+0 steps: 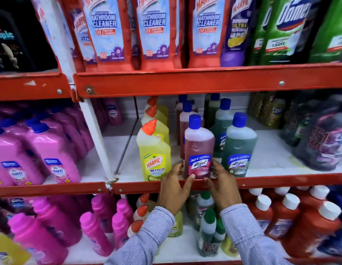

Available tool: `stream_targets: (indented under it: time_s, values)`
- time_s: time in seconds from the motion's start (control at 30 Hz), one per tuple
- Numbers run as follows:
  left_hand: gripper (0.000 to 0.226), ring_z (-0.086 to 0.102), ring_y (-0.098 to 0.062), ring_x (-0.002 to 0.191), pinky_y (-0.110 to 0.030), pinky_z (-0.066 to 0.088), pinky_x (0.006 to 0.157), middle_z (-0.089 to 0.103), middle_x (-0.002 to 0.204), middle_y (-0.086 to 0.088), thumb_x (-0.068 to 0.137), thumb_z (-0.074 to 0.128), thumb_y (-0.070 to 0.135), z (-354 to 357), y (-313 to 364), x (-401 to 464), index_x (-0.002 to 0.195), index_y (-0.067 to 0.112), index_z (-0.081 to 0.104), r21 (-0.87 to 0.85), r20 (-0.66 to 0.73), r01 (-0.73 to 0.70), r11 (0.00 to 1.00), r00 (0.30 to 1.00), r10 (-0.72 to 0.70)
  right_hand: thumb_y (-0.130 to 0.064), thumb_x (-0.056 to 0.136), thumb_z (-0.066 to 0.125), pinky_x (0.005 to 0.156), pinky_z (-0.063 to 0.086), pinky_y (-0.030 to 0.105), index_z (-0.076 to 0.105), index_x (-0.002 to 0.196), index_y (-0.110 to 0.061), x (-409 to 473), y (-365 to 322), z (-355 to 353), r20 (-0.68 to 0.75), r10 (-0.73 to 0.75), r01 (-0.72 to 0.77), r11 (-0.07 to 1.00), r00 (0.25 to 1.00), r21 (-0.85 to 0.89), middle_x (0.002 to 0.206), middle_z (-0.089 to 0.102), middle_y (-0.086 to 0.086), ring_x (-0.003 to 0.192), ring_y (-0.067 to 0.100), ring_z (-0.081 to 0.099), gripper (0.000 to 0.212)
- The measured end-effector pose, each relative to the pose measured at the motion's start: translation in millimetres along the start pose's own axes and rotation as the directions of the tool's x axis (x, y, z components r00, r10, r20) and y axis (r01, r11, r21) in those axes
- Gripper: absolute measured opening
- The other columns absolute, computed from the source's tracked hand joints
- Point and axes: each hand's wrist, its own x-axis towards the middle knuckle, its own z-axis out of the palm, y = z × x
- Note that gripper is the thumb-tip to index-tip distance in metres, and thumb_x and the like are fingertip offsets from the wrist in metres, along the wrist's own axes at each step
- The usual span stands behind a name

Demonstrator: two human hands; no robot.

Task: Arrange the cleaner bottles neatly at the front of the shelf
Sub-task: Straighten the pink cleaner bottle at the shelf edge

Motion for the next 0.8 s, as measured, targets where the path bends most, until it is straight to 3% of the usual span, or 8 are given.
stream_targets:
  time_s: [0.23, 0.43, 0.6, 0.67, 0.73, 0.8]
  values:
    - [0.052, 0.072, -0.029, 0.095, -0.043, 0.057, 0.087, 0.078, 0.105, -0.006, 0.085, 0.053, 0.063, 11.1, -3.5, 6.5, 0.116, 0.023, 0.061, 0.106, 0.005, 0.077, 0.991, 0.997, -0.078, -0.008, 0.078, 0.073, 0.096, 0.043, 0.018, 0.055, 0.134, -0.020, 3.3, 7.0, -5.1, 0.019, -0.010, 0.010, 1.000, 1.000, 0.006, 0.122, 0.071, 0.001, 0.105, 0.014, 0.068, 0.060]
    - [0.046, 0.072, -0.029, 0.097, -0.043, 0.054, 0.093, 0.079, 0.106, -0.006, 0.088, 0.055, 0.055, 14.3, -3.4, 5.7, 0.117, 0.020, 0.062, 0.118, -0.013, 0.081, 0.990, 0.997, -0.080, -0.011, 0.078, 0.076, 0.099, 0.049, 0.024, 0.052, 0.137, -0.022, 5.4, 14.6, -6.0, 0.039, 0.005, -0.006, 1.000, 0.999, 0.028, 0.122, 0.071, 0.000, 0.105, 0.010, 0.069, 0.064]
    - [0.036, 0.072, -0.023, 0.095, -0.036, 0.057, 0.089, 0.078, 0.106, -0.005, 0.088, 0.066, 0.043, 15.2, 3.2, 0.6, 0.114, 0.017, 0.064, 0.063, -0.090, 0.090, 0.994, 0.992, -0.084, -0.010, 0.079, 0.075, 0.098, 0.041, 0.015, 0.051, 0.139, -0.026, 3.9, 14.0, -10.6, 0.038, -0.053, 0.052, 0.998, 0.998, 0.024, 0.120, 0.065, -0.014, 0.103, -0.004, 0.057, 0.067]
    - [0.025, 0.067, -0.012, 0.095, -0.028, 0.054, 0.087, 0.073, 0.104, -0.001, 0.086, 0.076, 0.026, 17.5, 8.9, -8.0, 0.107, 0.018, 0.065, -0.007, -0.221, 0.060, 0.998, 0.973, -0.060, -0.008, 0.079, 0.076, 0.098, 0.046, 0.016, 0.059, 0.132, -0.020, -2.1, 21.8, -14.3, -0.016, -0.071, 0.071, 0.996, 0.997, 0.045, 0.120, 0.069, -0.009, 0.102, -0.006, 0.060, 0.057]
    - [0.020, 0.061, -0.003, 0.094, -0.016, 0.049, 0.085, 0.065, 0.099, 0.001, 0.083, 0.079, 0.011, 22.5, 16.6, -19.3, 0.098, 0.017, 0.066, -0.029, -0.328, -0.016, 0.999, 0.945, 0.006, -0.004, 0.077, 0.077, 0.088, 0.051, 0.011, 0.071, 0.112, -0.021, -14.3, 31.6, -23.7, -0.144, -0.040, 0.055, 0.993, 0.989, 0.100, 0.106, 0.076, -0.004, 0.091, -0.008, 0.066, 0.040]
    - [0.015, 0.062, -0.003, 0.093, -0.014, 0.048, 0.085, 0.065, 0.095, 0.002, 0.083, 0.077, 0.007, 33.8, 25.4, -27.6, 0.093, 0.016, 0.068, -0.005, -0.309, -0.130, 0.991, 0.943, 0.122, 0.002, 0.075, 0.075, 0.078, 0.055, 0.017, 0.073, 0.092, -0.030, -23.8, 42.4, -39.1, -0.317, 0.003, 0.042, 0.990, 0.949, 0.134, 0.090, 0.077, -0.007, 0.079, -0.001, 0.069, 0.036]
